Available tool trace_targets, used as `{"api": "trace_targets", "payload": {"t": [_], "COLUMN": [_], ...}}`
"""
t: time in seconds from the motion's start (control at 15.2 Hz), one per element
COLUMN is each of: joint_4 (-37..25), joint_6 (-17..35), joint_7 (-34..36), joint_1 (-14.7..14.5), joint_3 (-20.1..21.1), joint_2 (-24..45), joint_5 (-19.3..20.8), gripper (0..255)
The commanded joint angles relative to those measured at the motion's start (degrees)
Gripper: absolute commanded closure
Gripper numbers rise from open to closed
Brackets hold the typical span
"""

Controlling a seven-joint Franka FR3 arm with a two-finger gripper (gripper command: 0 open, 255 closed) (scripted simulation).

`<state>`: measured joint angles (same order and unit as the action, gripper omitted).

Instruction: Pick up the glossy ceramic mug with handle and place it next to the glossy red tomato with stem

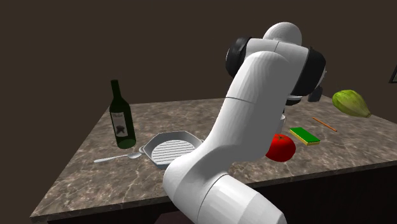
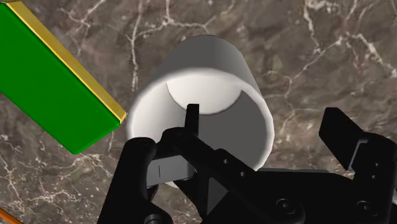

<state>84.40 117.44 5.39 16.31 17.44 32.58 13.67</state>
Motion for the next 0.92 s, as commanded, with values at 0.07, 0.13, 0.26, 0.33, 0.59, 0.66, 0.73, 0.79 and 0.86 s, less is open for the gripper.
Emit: {"api": "trace_targets", "payload": {"t": [0.07,0.13,0.26,0.33,0.59,0.66,0.73,0.79,0.86], "joint_4": [0.0,-0.78,-2.64,-3.5,-3.5,-3.5,-3.5,-3.5,-3.5], "joint_6": [0.0,-1.49,-4.59,-5.85,-5.85,-5.85,-5.85,-5.85,-5.85], "joint_7": [0.0,-0.18,-0.53,-0.66,-0.66,-0.66,-0.66,-0.66,-0.66], "joint_1": [0.0,0.01,-0.03,-0.08,-0.08,-0.08,-0.08,-0.08,-0.08], "joint_3": [0.0,0.17,0.48,0.59,0.59,0.59,0.59,0.59,0.59], "joint_2": [0.0,-0.75,-2.04,-2.47,-2.47,-2.47,-2.47,-2.47,-2.47], "joint_5": [0.0,-0.28,-0.8,-0.97,-0.98,-0.98,-0.98,-0.98,-0.98], "gripper": [0,0,0,0,0,0,0,0,0]}}
